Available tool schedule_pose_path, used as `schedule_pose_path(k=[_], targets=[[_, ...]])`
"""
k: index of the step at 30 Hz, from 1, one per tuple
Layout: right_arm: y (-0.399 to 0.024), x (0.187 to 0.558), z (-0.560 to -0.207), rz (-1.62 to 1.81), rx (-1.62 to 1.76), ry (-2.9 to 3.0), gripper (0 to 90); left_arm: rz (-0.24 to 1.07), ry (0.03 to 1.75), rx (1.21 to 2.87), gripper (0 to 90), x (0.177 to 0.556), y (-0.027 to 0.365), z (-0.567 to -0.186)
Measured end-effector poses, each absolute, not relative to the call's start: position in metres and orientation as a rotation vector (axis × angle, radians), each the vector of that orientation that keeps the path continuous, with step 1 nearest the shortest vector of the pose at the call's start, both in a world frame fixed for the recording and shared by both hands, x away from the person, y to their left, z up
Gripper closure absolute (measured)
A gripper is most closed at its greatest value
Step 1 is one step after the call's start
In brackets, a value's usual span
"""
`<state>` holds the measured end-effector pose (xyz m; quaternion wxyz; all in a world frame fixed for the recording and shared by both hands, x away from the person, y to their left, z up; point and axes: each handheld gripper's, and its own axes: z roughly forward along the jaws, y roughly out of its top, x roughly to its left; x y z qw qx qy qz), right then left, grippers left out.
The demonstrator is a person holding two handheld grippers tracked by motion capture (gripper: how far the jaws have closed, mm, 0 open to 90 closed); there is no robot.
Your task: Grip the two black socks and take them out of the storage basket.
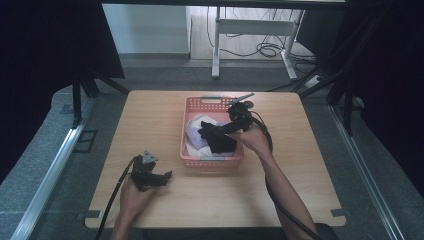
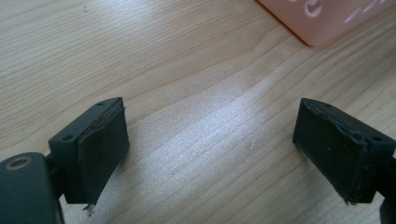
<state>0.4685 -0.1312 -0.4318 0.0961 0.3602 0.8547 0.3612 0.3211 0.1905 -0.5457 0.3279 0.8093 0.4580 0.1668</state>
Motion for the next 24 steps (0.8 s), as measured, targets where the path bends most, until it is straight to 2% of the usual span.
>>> schedule_pose_path(k=[1, 3, 7, 14, 15, 19, 21, 24], targets=[[-0.131, 0.468, -0.432, 1.070, 1.067, 2.532, 14.3, 0.437, 1.199, 2.119, 10.1, 0.321, 0.191, -0.546], [-0.119, 0.474, -0.437, 1.011, 1.064, 2.556, 22.4, 0.435, 1.200, 2.118, 10.1, 0.321, 0.190, -0.546], [-0.103, 0.480, -0.448, 0.953, 1.057, 2.602, 31.2, 0.436, 1.199, 2.121, 10.1, 0.321, 0.191, -0.546], [-0.083, 0.492, -0.471, 0.823, 1.079, 2.665, 38.1, 0.435, 1.195, 2.129, 10.1, 0.321, 0.191, -0.545], [-0.080, 0.494, -0.477, 0.793, 1.081, 2.665, 45.7, 0.435, 1.195, 2.128, 10.1, 0.321, 0.191, -0.545], [-0.080, 0.495, -0.479, 0.807, 1.073, 2.640, 66.5, 0.435, 1.194, 2.129, 10.1, 0.321, 0.191, -0.545], [-0.082, 0.493, -0.478, 0.832, 1.075, 2.607, 73.0, 0.435, 1.194, 2.129, 10.1, 0.321, 0.191, -0.545], [-0.088, 0.491, -0.470, 0.905, 1.098, 2.564, 75.8, 0.435, 1.194, 2.128, 10.1, 0.322, 0.191, -0.545]])
